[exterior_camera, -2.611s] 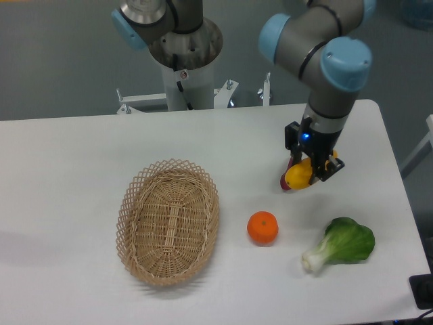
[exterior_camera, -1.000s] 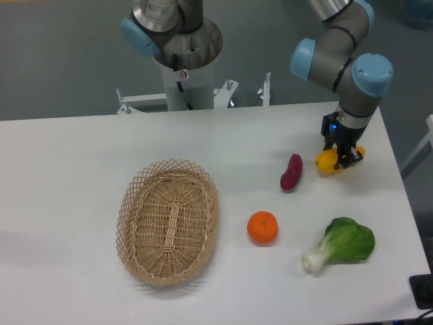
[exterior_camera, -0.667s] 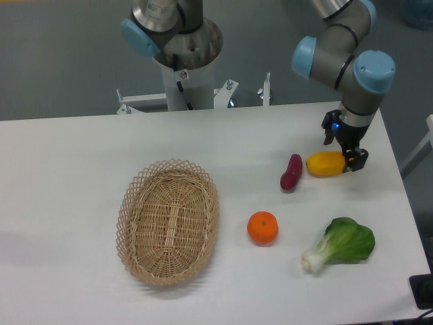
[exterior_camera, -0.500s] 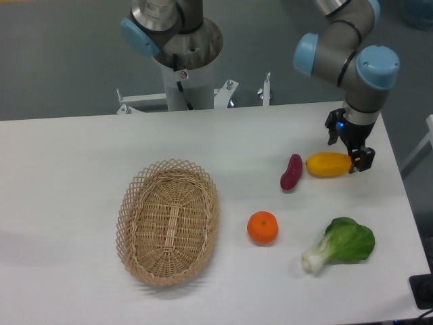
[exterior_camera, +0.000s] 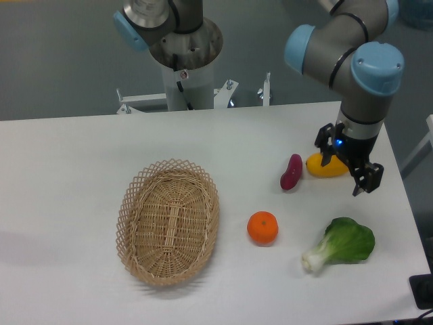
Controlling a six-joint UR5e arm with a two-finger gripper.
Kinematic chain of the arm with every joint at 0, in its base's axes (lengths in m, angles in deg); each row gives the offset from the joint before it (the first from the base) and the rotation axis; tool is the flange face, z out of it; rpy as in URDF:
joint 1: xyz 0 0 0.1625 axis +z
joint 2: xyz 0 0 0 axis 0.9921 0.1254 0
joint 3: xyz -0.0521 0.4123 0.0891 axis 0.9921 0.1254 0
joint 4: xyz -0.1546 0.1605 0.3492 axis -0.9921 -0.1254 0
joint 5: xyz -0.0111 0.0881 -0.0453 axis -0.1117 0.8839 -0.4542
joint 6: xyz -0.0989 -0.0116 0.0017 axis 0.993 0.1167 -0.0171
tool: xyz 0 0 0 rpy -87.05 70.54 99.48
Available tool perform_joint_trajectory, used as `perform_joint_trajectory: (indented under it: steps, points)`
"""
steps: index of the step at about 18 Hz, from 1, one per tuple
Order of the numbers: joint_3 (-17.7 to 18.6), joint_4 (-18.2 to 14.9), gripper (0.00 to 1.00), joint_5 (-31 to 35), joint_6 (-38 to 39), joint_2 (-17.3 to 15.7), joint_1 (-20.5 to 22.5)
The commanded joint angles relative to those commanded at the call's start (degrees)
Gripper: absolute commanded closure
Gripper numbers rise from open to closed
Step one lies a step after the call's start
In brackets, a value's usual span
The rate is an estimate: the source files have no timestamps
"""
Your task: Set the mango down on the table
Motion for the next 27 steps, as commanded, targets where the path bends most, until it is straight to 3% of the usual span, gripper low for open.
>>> perform_joint_trajectory:
  steps: [5,13,27]
  points:
    - [-1.0,-3.3,0.00,0.3,13.4,-2.0,-3.2]
    - [-1.5,-11.0,0.00,0.5,12.4,-6.2,-2.7]
    - [-1.6,-10.9,0.00,0.5,12.3,-6.4,-3.2]
